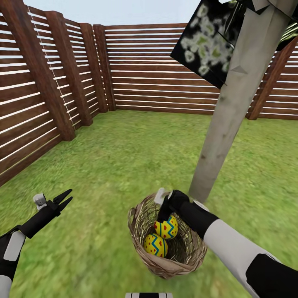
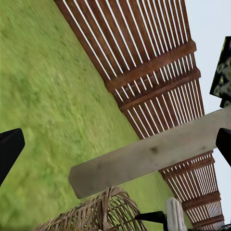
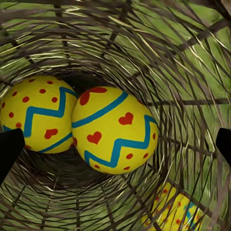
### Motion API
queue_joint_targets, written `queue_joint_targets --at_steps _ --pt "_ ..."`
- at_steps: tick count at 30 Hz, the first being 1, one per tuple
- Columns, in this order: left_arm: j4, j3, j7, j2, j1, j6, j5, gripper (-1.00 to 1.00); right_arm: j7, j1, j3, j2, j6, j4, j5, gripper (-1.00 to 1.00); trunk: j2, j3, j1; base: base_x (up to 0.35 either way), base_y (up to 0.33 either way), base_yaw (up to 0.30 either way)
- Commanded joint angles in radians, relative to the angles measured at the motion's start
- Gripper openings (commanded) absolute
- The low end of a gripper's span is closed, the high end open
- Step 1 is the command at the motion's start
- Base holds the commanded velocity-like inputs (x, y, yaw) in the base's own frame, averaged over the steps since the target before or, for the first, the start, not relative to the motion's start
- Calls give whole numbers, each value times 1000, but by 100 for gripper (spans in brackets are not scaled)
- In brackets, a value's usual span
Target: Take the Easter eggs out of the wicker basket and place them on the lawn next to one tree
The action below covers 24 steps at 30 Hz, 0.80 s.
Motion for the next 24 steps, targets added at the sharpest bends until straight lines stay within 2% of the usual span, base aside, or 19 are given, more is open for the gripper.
queue_joint_targets --at_steps 1,4,7,9,10,14,16,21,24 --pt "0 0 -1 0 -1 8 4 100 8 -1 10 0 -1 -1 11 100 0 -1 0 0 0 0" --pt "0 0 -1 0 -1 8 4 100 8 -1 77 -2 -6 -1 10 100 0 -1 0 0 0 0" --pt "1 0 -1 0 -1 8 4 100 7 -1 104 -4 -11 -1 11 100 0 -1 0 0 0 0" --pt "1 0 -1 0 -1 8 4 100 7 -1 108 -4 -16 2 15 100 0 -1 0 0 0 0" --pt "1 0 -1 0 -1 8 4 100 8 -1 110 -4 -18 4 58 100 0 -1 0 0 0 0" --pt "1 0 -1 0 -1 8 4 100 13 -1 106 -4 -19 7 145 100 0 -1 0 0 0 0" --pt "1 -2 -1 0 -1 8 4 100 16 -1 103 -8 -19 7 164 100 0 -1 0 0 0 0" --pt "1 -2 -1 0 -1 8 4 100 16 -1 102 -18 -25 6 172 100 0 -1 0 0 0 0" --pt "1 -2 -1 0 -1 8 4 100 17 -1 103 -22 -55 4 174 100 0 -1 0 0 0 0"
